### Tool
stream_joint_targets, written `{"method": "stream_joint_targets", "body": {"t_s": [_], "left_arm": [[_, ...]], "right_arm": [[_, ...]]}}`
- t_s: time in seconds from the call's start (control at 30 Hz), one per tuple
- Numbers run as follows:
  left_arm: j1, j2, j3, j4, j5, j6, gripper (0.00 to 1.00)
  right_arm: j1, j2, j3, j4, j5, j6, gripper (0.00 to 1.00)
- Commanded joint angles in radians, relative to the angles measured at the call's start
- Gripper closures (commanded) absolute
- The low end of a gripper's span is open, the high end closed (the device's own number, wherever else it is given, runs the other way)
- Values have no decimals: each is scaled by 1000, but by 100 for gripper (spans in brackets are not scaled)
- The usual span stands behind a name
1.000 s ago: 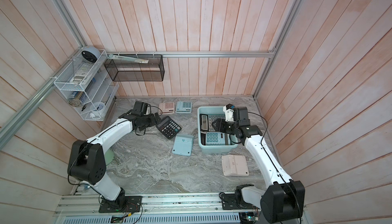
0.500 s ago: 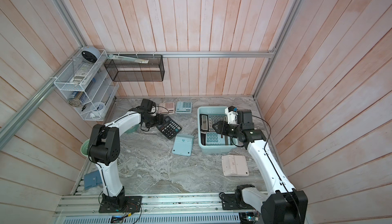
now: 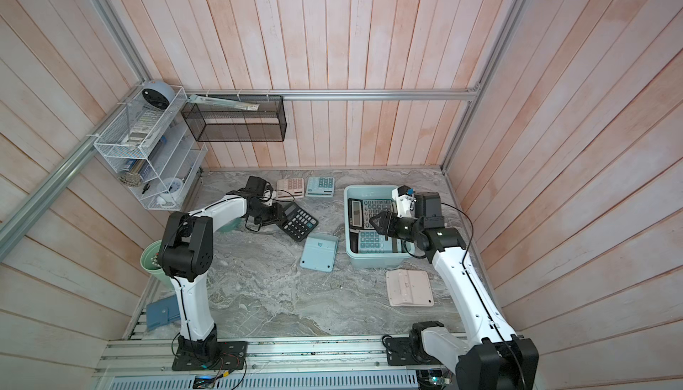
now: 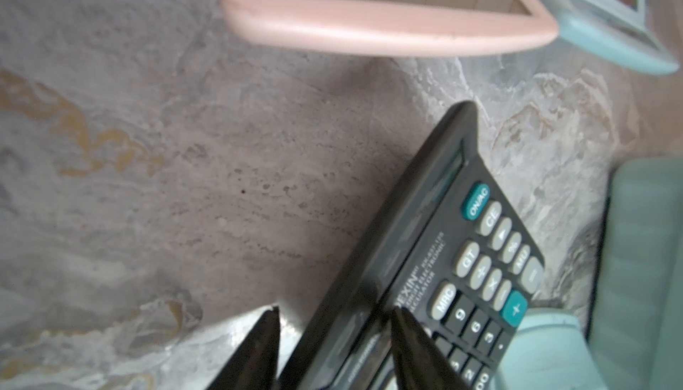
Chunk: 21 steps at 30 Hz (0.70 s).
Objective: Put the calculator in the storage box
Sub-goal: Pick up the calculator at the center of the board.
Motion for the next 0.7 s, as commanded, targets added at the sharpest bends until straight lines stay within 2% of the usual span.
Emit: {"method": "stream_joint_targets", "body": {"t_s": [0.0,0.23,0.43,0.67], "left_arm": [[3,6,16,9,20,16,74],[4,-65,-43,13,-7,-18,100],[4,-204,-120,40,-44,-122,100],[0,-448,-297,200,-14,-362,100]], "right_arm": [[-4,-16,-13,-13,-15,-1,44],[-4,-26,-12,-10,-23,8,44],[-4,-36,-9,-1,-39,28,44],[-4,-54,-30,55,-99,89,44]]}}
